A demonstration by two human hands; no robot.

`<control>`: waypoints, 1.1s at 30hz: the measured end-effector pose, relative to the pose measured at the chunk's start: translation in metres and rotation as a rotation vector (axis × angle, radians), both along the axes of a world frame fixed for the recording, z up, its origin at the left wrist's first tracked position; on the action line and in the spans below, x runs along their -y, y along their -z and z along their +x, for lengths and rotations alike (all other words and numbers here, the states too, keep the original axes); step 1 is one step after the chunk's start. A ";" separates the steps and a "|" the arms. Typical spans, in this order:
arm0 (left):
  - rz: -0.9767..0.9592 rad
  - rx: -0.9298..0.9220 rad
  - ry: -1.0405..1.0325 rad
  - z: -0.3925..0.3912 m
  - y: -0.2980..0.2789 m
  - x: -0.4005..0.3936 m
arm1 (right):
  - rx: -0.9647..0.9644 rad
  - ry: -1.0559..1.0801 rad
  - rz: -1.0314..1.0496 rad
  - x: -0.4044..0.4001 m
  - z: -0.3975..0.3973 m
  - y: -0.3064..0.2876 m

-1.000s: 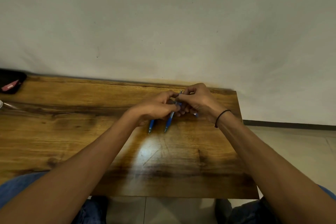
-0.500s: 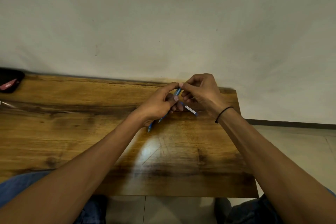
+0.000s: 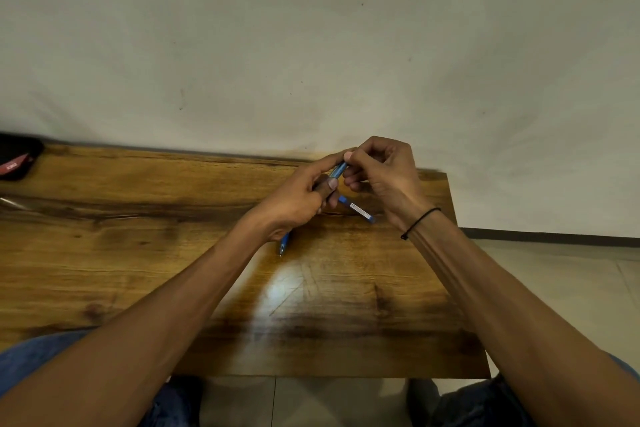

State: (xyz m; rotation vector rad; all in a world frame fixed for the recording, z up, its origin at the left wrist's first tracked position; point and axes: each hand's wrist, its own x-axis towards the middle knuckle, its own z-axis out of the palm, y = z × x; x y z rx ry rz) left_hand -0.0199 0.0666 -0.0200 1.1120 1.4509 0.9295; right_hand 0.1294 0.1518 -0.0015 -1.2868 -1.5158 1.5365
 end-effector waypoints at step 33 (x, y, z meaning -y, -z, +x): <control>-0.035 -0.110 0.010 -0.006 -0.001 0.001 | 0.527 -0.163 0.409 -0.012 0.030 0.010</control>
